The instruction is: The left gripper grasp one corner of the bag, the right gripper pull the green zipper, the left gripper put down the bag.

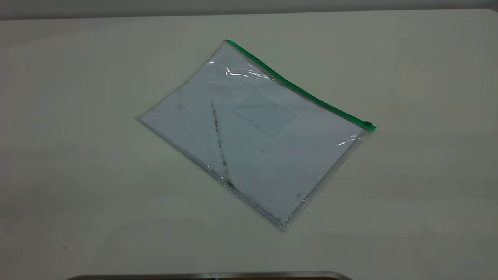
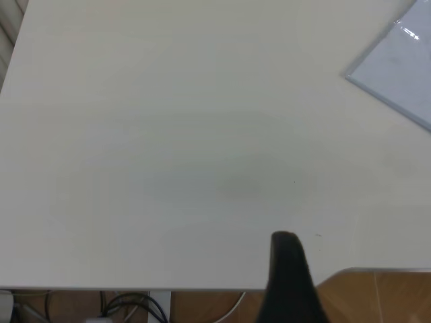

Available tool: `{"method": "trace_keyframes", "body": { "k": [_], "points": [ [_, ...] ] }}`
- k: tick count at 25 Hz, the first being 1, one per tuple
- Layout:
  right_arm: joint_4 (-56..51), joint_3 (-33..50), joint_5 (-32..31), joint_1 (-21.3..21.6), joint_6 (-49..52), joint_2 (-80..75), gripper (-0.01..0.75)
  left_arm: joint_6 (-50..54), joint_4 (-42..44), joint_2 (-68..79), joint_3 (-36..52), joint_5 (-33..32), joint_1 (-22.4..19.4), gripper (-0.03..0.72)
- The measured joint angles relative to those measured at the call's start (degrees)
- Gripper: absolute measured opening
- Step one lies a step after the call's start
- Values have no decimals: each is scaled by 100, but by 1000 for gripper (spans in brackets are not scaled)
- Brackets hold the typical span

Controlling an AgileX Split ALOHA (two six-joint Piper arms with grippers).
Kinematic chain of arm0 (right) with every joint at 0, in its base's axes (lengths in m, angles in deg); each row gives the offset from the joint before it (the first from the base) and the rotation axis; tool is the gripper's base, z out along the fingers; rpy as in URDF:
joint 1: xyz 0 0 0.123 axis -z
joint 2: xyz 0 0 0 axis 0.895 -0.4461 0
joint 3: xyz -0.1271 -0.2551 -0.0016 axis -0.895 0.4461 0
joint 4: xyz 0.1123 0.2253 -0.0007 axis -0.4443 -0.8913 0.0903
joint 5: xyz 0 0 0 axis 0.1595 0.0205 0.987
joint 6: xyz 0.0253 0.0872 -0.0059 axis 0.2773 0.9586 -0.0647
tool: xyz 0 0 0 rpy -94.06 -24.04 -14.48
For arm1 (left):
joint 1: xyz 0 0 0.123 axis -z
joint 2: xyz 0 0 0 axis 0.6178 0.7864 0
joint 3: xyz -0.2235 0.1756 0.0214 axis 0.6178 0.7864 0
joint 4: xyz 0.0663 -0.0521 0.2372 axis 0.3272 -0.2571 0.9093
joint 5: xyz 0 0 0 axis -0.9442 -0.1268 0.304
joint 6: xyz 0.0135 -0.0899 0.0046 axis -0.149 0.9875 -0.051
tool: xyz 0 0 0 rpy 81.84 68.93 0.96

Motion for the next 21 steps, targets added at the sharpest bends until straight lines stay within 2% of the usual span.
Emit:
{"method": "trace_keyframes", "body": {
  "k": [4,21],
  "points": [
    [389,2,5,0,433,0,568,0,0,-4,0,0,0,588],
    [426,7,17,0,438,0,560,0,0,-6,0,0,0,588]
  ]
}}
